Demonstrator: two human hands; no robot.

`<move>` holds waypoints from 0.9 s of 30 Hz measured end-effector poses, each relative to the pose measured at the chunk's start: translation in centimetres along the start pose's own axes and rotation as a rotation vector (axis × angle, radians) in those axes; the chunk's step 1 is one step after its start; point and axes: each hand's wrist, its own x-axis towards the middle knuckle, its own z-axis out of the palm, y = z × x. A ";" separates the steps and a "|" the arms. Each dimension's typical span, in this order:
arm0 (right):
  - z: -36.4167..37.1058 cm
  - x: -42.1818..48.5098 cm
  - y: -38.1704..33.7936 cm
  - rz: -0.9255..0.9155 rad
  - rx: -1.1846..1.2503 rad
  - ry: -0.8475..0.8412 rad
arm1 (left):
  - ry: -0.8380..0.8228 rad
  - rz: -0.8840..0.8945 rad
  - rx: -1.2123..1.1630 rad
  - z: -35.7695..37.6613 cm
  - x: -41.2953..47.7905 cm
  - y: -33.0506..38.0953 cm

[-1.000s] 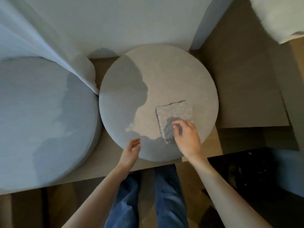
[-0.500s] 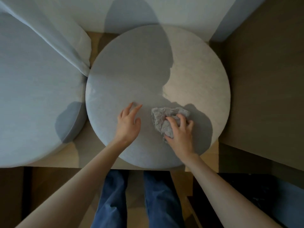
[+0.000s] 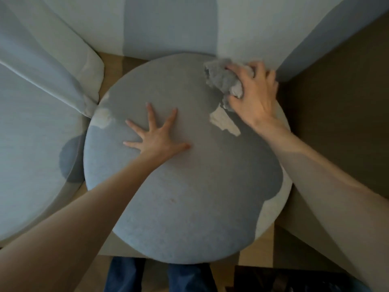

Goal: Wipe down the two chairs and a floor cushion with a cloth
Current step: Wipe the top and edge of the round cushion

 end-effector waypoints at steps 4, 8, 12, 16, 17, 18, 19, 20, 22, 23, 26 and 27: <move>3.7 4.3 -0.5 -0.196 0.056 -0.201 | 0.015 0.008 0.016 0.7 0.4 0.0; 4.1 3.4 1.9 -0.218 0.002 -0.133 | 0.028 0.004 0.034 0.6 0.4 0.1; 2.9 -2.0 5.9 -0.023 -0.005 -0.089 | 0.035 -0.001 0.066 0.6 0.1 0.3; 2.0 -7.4 5.8 0.309 0.052 -0.079 | 0.056 0.016 0.052 0.8 -0.1 0.4; 1.7 -7.3 5.5 0.314 0.065 -0.081 | 0.060 0.019 0.054 0.8 -0.1 0.3; 1.3 -6.6 5.0 0.288 0.093 -0.075 | 0.061 0.018 0.058 0.8 -0.1 0.3; 0.9 -5.7 4.4 0.232 0.131 -0.057 | 0.061 0.018 0.060 0.8 -0.2 0.3; 0.6 -4.2 3.4 0.158 0.164 -0.030 | 0.064 0.021 0.059 1.0 -0.1 0.3; 0.7 -0.3 1.1 -0.020 0.113 0.002 | 0.078 0.028 0.055 1.3 0.1 0.2; 1.2 1.8 -0.4 -0.120 0.041 -0.020 | 0.080 0.028 0.054 1.4 0.2 0.1; 3.5 6.8 -4.5 -0.321 -0.081 -0.211 | 0.086 0.035 0.053 1.6 0.3 0.0; 4.3 7.6 -5.2 -0.346 -0.093 -0.244 | 0.092 0.037 0.055 1.7 0.3 0.0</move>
